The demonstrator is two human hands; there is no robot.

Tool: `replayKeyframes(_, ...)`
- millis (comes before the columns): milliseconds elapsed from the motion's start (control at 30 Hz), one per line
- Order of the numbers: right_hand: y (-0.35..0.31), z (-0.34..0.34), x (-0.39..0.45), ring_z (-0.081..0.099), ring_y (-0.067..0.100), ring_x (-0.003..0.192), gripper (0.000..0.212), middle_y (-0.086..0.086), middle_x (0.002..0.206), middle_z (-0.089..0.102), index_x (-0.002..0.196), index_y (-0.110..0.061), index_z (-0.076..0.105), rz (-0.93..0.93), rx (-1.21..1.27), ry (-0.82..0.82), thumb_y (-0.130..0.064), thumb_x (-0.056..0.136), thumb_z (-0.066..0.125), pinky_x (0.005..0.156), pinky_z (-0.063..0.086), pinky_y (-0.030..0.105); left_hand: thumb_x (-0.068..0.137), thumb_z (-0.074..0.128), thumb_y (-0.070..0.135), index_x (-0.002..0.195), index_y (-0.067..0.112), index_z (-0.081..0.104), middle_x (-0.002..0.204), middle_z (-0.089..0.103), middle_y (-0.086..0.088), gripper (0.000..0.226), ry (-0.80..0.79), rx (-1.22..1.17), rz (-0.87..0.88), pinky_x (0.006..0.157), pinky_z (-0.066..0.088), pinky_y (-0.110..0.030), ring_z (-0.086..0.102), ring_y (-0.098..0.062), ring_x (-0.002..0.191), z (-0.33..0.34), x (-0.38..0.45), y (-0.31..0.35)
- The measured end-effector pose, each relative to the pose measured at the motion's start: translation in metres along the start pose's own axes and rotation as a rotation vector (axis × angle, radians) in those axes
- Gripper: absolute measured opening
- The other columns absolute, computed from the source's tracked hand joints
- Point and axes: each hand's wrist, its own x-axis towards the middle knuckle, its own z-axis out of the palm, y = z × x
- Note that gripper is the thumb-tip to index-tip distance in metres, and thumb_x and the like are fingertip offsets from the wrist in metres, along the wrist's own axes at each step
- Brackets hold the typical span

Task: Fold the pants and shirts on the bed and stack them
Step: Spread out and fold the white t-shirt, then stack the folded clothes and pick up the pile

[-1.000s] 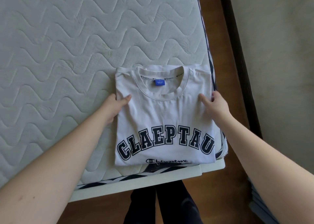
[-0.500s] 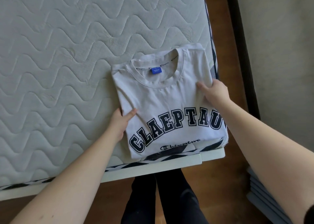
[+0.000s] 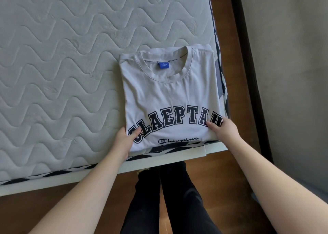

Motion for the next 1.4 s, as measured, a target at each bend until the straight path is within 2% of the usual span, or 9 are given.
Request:
replayKeyframes(133, 0.003, 0.01, -0.013, 0.06, 0.021, 0.079, 0.035, -0.001, 0.082, 0.065, 0.093, -0.016, 0.063, 0.008, 0.014, 0.151, -0.049, 0.085, 0.069, 0.057, 0.04, 0.03, 0.085, 0.073, 0.042, 0.13, 0.007, 0.055, 0.127, 0.063, -0.003, 0.06, 0.001, 0.174, -0.036, 0.103, 0.045, -0.044, 0.057, -0.026, 0.121, -0.001, -0.005, -0.009)
replayKeyframes(300, 0.001, 0.002, -0.035, 0.058, 0.028, 0.11, 0.052, 0.008, 0.13, 0.058, 0.137, -0.016, 0.049, 0.063, -0.075, 0.158, -0.033, 0.091, 0.065, 0.078, 0.043, 0.033, 0.094, 0.064, 0.025, 0.1, 0.01, 0.056, 0.094, 0.067, -0.006, 0.018, -0.104, 0.236, -0.115, 0.05, 0.054, -0.026, 0.067, -0.018, 0.074, -0.011, -0.027, -0.013)
replayKeyframes(500, -0.039, -0.016, -0.106, 0.047, 0.035, 0.126, 0.057, 0.011, 0.142, 0.048, 0.147, -0.018, 0.037, -0.011, -0.391, 0.103, -0.036, 0.095, 0.052, 0.097, 0.042, 0.046, 0.099, 0.052, 0.027, 0.092, 0.009, 0.06, 0.076, 0.063, -0.011, 0.021, -0.138, 0.539, -0.098, 0.045, 0.042, -0.023, 0.054, -0.02, 0.055, -0.055, -0.091, -0.003)
replayKeyframes(700, -0.096, -0.014, -0.208, 0.042, 0.027, 0.133, 0.051, 0.006, 0.148, 0.046, 0.144, -0.017, 0.044, -0.292, -0.546, 0.009, -0.042, 0.099, 0.047, 0.105, 0.037, 0.04, 0.096, 0.049, 0.04, 0.097, 0.027, 0.062, 0.094, 0.067, 0.006, 0.019, -0.102, 0.931, 0.295, 0.081, 0.054, -0.036, 0.063, -0.019, 0.09, -0.121, -0.174, 0.045)
replayKeyframes(800, -0.121, -0.007, -0.265, 0.041, 0.025, 0.134, 0.05, 0.003, 0.146, 0.047, 0.143, -0.019, 0.046, -0.46, -0.607, 0.063, -0.043, 0.1, 0.045, 0.107, 0.033, 0.038, 0.096, 0.048, 0.039, 0.107, 0.028, 0.061, 0.101, 0.066, 0.008, 0.02, -0.053, 1.048, 0.486, 0.084, 0.05, -0.035, 0.062, -0.02, 0.098, -0.149, -0.212, 0.07)
replayKeyframes(1000, -0.15, -0.001, -0.353, 0.034, 0.022, 0.14, 0.053, 0.001, 0.148, 0.046, 0.143, -0.022, 0.045, -0.742, -0.715, 0.218, -0.051, 0.1, 0.04, 0.112, 0.023, 0.038, 0.089, 0.05, 0.046, 0.124, 0.022, 0.062, 0.126, 0.06, -0.002, 0.044, 0.296, 1.363, 0.924, 0.101, 0.037, -0.043, 0.053, -0.026, 0.121, -0.204, -0.285, 0.091)
replayKeyframes(1100, -0.159, -0.003, -0.374, 0.033, 0.024, 0.141, 0.055, 0.002, 0.149, 0.045, 0.145, -0.022, 0.044, -0.889, -0.784, 0.256, -0.052, 0.1, 0.038, 0.115, 0.02, 0.038, 0.087, 0.06, 0.048, 0.13, 0.022, 0.061, 0.138, 0.055, -0.008, 0.051, 0.439, 1.429, 0.98, 0.109, 0.03, -0.054, 0.046, -0.03, 0.133, -0.221, -0.316, 0.088)
replayKeyframes(1233, -0.178, -0.001, -0.384, 0.031, 0.029, 0.144, 0.057, 0.007, 0.153, 0.042, 0.147, -0.019, 0.043, -1.006, -0.782, 0.265, -0.05, 0.1, 0.041, 0.119, 0.018, 0.042, 0.09, 0.038, 0.057, 0.14, 0.026, 0.051, 0.147, 0.048, -0.007, 0.061, 0.569, 1.431, 0.937, 0.115, 0.014, -0.049, 0.039, -0.027, 0.14, -0.238, -0.348, 0.084)
replayKeyframes(1400, -0.212, 0.017, -0.4, 0.036, 0.033, 0.142, 0.057, 0.011, 0.151, 0.044, 0.146, -0.015, 0.045, -1.152, -0.791, 0.23, -0.045, 0.098, 0.048, 0.118, 0.023, 0.048, 0.093, 0.027, 0.061, 0.15, 0.03, 0.036, 0.156, 0.035, -0.003, 0.066, 0.65, 1.352, 0.777, 0.119, 0.018, -0.05, 0.026, -0.024, 0.146, -0.252, -0.38, 0.059)
